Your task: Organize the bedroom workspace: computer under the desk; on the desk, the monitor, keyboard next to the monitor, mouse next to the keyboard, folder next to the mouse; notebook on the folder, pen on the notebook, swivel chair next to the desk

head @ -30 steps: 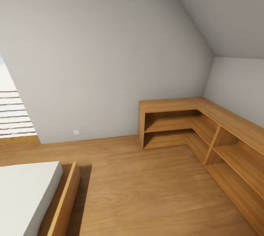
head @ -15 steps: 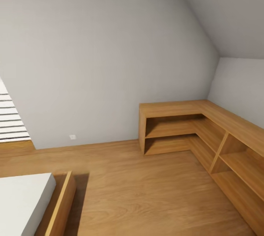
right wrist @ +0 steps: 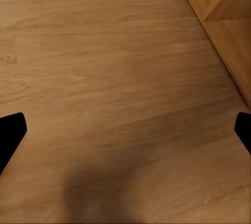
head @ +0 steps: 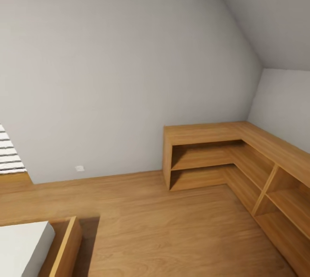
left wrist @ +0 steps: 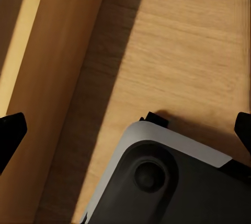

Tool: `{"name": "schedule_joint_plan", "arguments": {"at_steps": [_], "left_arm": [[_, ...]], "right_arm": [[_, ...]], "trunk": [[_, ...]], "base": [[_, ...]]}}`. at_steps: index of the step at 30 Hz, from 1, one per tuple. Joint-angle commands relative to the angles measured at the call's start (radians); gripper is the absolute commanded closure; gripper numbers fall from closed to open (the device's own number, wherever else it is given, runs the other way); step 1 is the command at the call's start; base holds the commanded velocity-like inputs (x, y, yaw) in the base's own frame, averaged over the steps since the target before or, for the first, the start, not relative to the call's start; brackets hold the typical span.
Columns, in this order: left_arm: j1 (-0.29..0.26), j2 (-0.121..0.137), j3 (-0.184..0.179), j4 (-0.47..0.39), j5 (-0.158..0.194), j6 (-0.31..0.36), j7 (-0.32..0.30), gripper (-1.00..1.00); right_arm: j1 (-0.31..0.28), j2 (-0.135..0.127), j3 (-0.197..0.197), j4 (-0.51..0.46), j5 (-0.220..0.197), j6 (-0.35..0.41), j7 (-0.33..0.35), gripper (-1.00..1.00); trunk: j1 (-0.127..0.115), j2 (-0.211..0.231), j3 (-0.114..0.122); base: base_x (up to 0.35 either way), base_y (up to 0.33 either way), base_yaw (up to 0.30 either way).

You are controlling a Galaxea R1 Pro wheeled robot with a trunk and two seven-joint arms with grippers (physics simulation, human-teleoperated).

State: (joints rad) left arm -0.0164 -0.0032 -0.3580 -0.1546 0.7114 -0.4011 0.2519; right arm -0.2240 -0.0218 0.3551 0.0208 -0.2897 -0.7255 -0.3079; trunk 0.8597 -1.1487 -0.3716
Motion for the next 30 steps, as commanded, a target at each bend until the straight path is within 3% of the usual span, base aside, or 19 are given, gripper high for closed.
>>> {"name": "schedule_joint_plan", "arguments": {"at_steps": [1,21,30], "left_arm": [[-0.001,0.000,-0.009,0.000,0.003,-0.002,0.007,-1.00],[-0.001,0.000,-0.009,0.000,0.003,-0.002,0.007,-1.00],[-0.001,0.000,-0.009,0.001,0.003,-0.001,0.007,-1.00]], "right_arm": [[-0.001,0.000,0.009,0.002,-0.005,-0.003,-0.003,-1.00],[-0.001,0.000,0.008,0.002,-0.005,-0.003,-0.003,-1.00],[-0.001,-0.001,0.008,0.002,-0.005,-0.003,-0.003,-1.00]], "trunk": [[0.001,-0.001,0.000],[0.001,-0.001,0.022],[0.001,-0.001,0.032]], "base": [[0.326,0.000,-0.091],[0.323,-0.001,-0.159],[0.170,-0.079,-0.177]]}}
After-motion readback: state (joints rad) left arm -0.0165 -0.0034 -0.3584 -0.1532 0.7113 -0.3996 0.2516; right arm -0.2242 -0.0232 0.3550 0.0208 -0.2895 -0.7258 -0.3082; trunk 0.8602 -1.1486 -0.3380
